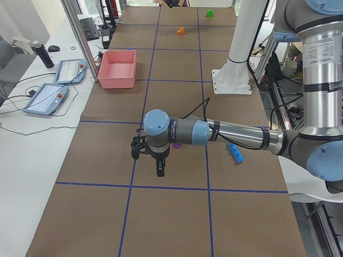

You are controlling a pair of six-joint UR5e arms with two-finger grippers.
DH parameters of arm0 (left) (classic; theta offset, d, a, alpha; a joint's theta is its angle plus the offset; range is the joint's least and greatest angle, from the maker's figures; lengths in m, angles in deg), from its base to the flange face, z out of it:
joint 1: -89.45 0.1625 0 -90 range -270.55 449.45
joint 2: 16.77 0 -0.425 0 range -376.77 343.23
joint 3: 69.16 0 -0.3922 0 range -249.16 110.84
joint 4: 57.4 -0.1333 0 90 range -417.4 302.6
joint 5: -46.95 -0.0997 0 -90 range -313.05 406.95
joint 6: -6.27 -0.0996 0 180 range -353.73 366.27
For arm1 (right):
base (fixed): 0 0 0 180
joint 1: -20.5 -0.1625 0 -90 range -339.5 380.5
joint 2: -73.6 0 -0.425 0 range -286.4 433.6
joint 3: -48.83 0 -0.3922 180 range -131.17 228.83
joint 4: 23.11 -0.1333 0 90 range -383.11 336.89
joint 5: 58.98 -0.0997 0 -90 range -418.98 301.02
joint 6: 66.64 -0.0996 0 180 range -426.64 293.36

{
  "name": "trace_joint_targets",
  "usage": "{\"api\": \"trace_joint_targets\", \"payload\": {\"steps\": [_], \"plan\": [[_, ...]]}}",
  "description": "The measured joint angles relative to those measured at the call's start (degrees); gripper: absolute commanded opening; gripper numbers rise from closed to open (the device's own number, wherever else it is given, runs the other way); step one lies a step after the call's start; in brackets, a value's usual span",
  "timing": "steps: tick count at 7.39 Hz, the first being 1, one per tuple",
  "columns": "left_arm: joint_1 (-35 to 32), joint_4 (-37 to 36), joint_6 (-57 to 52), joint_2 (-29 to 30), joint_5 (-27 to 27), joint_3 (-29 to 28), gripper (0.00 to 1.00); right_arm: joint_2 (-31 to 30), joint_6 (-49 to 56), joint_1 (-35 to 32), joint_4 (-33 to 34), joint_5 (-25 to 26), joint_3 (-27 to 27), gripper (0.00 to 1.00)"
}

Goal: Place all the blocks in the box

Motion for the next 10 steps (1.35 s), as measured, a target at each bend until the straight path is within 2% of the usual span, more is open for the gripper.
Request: {"api": "trace_joint_targets", "payload": {"steps": [5,8,9,10], "plan": [[0.20,0.88,0.14,-0.30,0.13,1.54,1.00,0.40,-0.26,0.02,0.03,-0.29,-0.02,1.00],[0.65,4.60,0.39,-0.25,-0.01,1.37,1.00,-0.96,-0.18,0.08,-1.05,-0.32,-0.12,1.00],[0.67,5.37,0.35,-0.29,-0.02,1.26,1.00,-3.30,-0.02,0.12,-4.76,-0.17,0.24,1.00],[0.68,5.86,0.29,-0.40,-0.02,1.23,1.00,-7.40,0.09,0.15,-11.70,-0.16,0.52,1.00]]}}
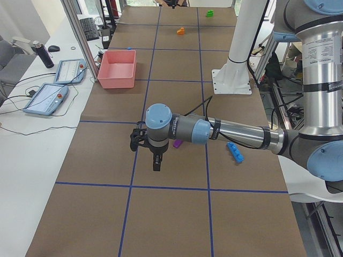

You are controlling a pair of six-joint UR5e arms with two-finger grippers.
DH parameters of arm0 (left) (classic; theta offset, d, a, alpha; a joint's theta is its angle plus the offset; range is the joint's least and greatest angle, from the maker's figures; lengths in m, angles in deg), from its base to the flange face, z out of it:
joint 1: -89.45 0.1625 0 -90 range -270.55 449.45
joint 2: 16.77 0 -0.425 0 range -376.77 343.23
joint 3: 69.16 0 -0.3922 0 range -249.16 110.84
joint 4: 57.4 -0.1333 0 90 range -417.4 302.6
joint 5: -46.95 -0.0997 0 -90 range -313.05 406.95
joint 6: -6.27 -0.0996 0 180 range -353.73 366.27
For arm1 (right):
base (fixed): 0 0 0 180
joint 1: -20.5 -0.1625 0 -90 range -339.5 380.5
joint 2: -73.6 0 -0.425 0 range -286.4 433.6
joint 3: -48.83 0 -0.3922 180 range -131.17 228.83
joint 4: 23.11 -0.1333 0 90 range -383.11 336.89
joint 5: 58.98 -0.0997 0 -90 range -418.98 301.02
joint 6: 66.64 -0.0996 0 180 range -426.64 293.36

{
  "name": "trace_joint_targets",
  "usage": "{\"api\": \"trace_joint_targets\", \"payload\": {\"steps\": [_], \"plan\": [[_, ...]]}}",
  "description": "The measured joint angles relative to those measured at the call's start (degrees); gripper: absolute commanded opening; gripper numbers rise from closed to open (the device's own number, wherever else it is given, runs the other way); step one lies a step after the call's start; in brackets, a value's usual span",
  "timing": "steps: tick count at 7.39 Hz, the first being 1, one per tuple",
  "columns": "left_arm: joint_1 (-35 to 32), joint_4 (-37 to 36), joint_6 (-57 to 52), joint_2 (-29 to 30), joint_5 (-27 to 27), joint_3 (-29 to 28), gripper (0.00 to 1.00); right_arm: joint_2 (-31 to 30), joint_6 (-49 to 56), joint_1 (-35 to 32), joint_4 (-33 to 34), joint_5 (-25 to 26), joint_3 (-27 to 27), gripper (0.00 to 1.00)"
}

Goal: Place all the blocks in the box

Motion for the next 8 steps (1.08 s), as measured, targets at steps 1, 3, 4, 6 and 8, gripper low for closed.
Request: {"api": "trace_joint_targets", "payload": {"steps": [1,3,4,6,8], "plan": [[0.00,0.21,0.01,-0.04,0.02,0.03,1.00,-5.85,0.19,0.05,-9.09,0.02,0.08,1.00],[0.06,0.34,-0.04,0.03,0.04,0.04,1.00,-15.82,4.78,0.24,-18.18,0.39,-0.23,0.99],[0.07,0.38,-0.07,0.07,0.06,0.05,1.00,-19.24,10.36,0.50,-18.95,0.86,-1.05,0.99],[0.09,0.41,-0.10,0.11,0.12,0.25,1.00,-24.23,22.44,0.79,-19.13,2.66,-5.15,0.99],[0.09,0.98,-0.11,0.11,0.12,0.40,1.00,-23.89,31.01,0.78,-19.21,3.36,-14.04,0.99]]}}
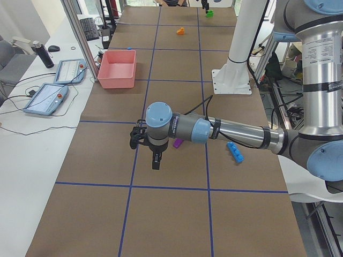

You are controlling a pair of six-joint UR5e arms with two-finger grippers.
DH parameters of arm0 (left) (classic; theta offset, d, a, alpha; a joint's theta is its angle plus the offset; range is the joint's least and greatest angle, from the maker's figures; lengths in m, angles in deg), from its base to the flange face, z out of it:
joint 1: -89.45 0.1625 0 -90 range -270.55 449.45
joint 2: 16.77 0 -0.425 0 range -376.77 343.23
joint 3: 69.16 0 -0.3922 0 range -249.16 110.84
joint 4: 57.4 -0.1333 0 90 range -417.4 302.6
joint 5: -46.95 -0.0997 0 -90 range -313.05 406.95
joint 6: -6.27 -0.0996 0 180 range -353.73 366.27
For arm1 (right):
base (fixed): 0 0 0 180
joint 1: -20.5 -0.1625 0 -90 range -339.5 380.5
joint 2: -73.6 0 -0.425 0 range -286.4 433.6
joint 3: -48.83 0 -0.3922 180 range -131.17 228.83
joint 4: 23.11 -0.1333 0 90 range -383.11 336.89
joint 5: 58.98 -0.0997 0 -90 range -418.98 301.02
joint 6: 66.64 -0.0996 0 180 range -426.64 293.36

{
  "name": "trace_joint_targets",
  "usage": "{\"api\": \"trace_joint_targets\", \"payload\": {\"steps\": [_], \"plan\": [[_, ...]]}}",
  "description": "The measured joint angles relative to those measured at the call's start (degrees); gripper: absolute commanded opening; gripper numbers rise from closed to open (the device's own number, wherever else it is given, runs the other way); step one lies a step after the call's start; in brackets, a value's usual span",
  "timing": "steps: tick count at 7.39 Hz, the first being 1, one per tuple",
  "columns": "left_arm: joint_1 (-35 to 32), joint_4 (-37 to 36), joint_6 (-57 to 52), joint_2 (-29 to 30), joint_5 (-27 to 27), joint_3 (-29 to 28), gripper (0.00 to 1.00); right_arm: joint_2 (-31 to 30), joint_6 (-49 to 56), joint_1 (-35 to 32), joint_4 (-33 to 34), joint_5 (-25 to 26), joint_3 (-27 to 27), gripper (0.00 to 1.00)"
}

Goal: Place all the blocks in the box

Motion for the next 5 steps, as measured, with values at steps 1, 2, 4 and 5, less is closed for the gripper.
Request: {"api": "trace_joint_targets", "payload": {"steps": [1,2,4,5], "plan": [[0.00,0.92,0.13,0.00,0.01,0.01,1.00,0.86,1.61,-0.07,-0.12,0.08,-3.67,0.98],[0.00,1.63,0.22,0.00,0.00,-0.03,1.00,1.42,2.24,-0.10,-0.16,0.09,-5.93,0.88],[0.00,2.02,0.26,0.06,-0.02,-0.06,1.00,1.44,2.33,-0.43,-0.12,0.05,-7.78,0.00],[0.00,2.06,0.22,0.07,-0.01,-0.07,1.00,1.50,2.03,-0.81,-0.08,0.02,-8.18,0.00]]}}
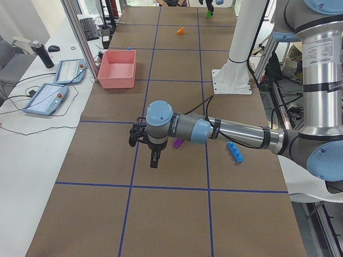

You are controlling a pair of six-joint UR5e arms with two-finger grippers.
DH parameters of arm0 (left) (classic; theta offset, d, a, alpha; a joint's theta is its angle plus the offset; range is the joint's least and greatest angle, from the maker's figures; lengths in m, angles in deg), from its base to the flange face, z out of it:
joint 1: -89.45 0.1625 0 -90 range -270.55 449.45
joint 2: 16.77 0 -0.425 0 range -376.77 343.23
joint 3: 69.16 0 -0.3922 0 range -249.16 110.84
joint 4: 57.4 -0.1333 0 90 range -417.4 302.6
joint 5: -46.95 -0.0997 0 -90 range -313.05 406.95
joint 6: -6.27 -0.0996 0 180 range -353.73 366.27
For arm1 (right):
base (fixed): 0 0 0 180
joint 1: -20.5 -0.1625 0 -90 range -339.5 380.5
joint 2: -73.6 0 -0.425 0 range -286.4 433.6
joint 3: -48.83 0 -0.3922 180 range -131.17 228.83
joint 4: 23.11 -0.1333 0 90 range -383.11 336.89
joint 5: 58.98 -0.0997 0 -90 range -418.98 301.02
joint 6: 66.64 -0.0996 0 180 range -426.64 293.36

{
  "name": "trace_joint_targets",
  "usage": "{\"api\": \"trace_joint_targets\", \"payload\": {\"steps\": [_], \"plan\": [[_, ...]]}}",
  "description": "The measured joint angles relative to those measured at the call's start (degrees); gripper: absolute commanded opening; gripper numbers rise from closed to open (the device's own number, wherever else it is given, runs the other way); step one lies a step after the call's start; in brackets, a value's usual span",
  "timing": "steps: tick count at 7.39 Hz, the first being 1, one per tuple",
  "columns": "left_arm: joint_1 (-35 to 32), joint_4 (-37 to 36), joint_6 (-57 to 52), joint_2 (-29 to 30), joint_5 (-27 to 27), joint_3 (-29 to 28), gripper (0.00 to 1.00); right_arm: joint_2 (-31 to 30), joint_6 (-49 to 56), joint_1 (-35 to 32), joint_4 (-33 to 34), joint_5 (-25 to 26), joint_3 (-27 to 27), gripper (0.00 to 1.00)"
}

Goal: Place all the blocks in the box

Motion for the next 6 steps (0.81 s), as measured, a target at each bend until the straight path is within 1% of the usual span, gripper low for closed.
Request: {"api": "trace_joint_targets", "payload": {"steps": [3,4,5,6], "plan": [[0.02,0.73,-0.43,0.01,0.09,-0.15,1.00,0.91,-0.42,-0.82,0.09,-0.50,0.26,0.00],[0.31,1.22,-0.48,0.00,0.12,-0.22,1.00,1.28,-0.71,-1.94,0.93,-0.75,1.72,0.00],[1.15,1.61,-0.52,-0.08,0.14,-0.16,1.00,2.56,-1.86,-2.95,5.07,-1.11,5.61,0.00],[2.46,2.24,-0.44,-0.23,0.19,-0.03,1.00,5.46,-4.15,-3.44,12.72,-1.57,11.17,0.00]]}}
